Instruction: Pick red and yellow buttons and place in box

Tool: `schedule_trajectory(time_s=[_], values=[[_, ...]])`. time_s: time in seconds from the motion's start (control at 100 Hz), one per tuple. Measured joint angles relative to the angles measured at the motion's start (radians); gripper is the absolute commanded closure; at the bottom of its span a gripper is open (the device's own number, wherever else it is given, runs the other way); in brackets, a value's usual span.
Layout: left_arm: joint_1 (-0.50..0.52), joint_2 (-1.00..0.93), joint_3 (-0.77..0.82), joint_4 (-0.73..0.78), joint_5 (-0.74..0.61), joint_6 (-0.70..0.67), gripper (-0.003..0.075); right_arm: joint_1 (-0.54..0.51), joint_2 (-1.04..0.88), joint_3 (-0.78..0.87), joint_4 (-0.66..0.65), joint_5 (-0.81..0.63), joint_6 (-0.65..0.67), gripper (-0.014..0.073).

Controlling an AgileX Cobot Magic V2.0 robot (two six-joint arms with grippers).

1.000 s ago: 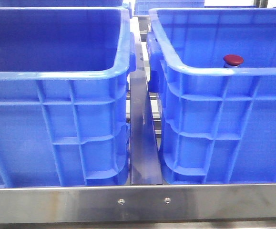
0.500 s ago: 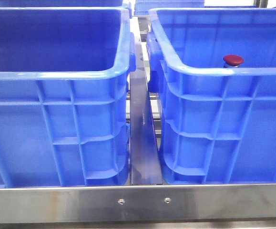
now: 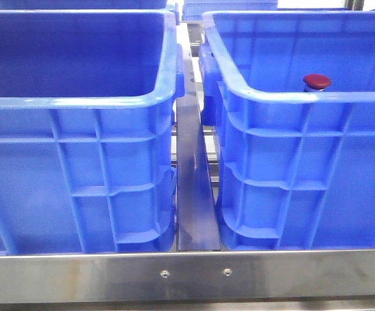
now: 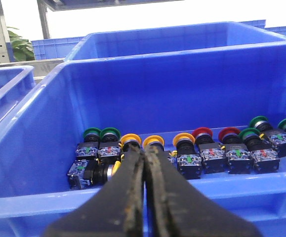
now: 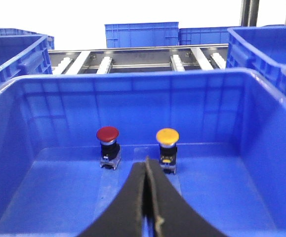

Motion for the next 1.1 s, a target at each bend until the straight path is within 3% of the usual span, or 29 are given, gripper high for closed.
schedule_trajectory(time_s=[0.35,1.1], values=[[0.0,0.0,0.0,0.0,0.0,0.0,0.0739,0.0,-0.146,0.167,-0.005,-0.033,0.051,0.0662],[0.0,0.0,0.0,0.0,0.0,0.0,0.0739,0.0,-0.146,0.174,-0.005,-0.085,0.068,0.0662]])
